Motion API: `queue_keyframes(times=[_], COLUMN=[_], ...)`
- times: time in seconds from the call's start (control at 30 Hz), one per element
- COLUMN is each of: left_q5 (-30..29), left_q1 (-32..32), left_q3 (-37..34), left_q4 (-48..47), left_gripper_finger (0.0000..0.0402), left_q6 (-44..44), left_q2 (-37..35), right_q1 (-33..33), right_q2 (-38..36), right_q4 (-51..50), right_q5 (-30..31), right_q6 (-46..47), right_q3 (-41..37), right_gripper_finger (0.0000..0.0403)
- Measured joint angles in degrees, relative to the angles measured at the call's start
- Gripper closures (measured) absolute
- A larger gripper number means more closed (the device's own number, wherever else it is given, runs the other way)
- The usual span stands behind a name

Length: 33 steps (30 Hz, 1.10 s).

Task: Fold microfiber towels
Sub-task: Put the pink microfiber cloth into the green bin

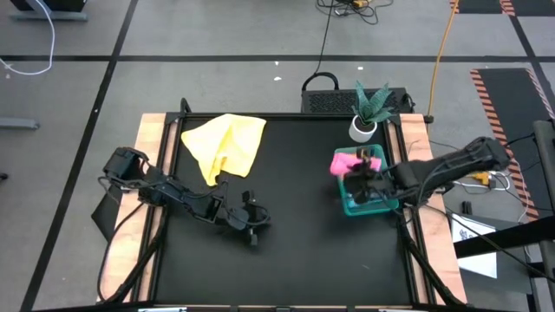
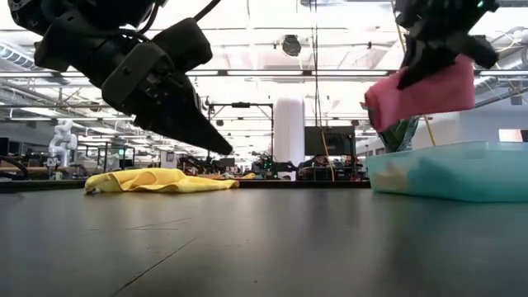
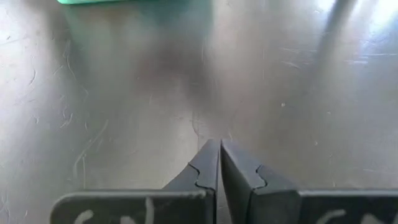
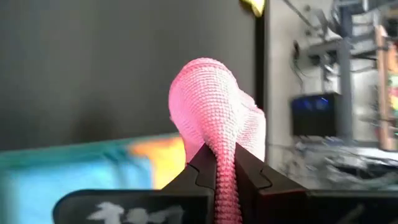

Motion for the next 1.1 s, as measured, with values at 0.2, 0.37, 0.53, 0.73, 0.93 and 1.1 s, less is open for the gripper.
queue_keyframes(times=[0.2, 0.37, 0.53, 0.73, 0.93, 1.1], left_q5=[0.0, 0.0, 0.1, 0.1, 0.1, 0.1], left_q1=[0.0, 0.0, 0.0, 0.1, 0.2, 0.2], left_q3=[0.0, 0.0, 0.0, 0.0, 0.0, 0.0], left_q4=[1.1, 1.1, 1.1, 1.1, 1.2, 1.3], left_gripper_finger=[0.038, 0.038, 0.038, 0.038, 0.038, 0.038], left_q6=[0.3, 0.3, 0.5, 0.5, 0.4, 0.4], left_q2=[0.0, 0.0, 0.0, 0.0, 0.0, 0.0], right_q1=[-13.1, -23.3, -28.3, -29.2, -29.4, -29.2], right_q2=[-0.4, -0.3, -0.3, -0.3, -0.3, -0.3], right_q4=[2.9, 11.8, 25.9, 24.7, 23.9, 24.5], right_q5=[-0.5, -1.1, -11.6, -18.6, -18.2, -11.8], right_q6=[-20.3, -33.2, -38.9, -44.5, -55.2, -59.8], right_q3=[-4.8, -11.6, -16.0, -18.4, -23.9, -26.3], right_gripper_finger=[0.0395, 0.0395, 0.0395, 0.0395, 0.0391, 0.037])
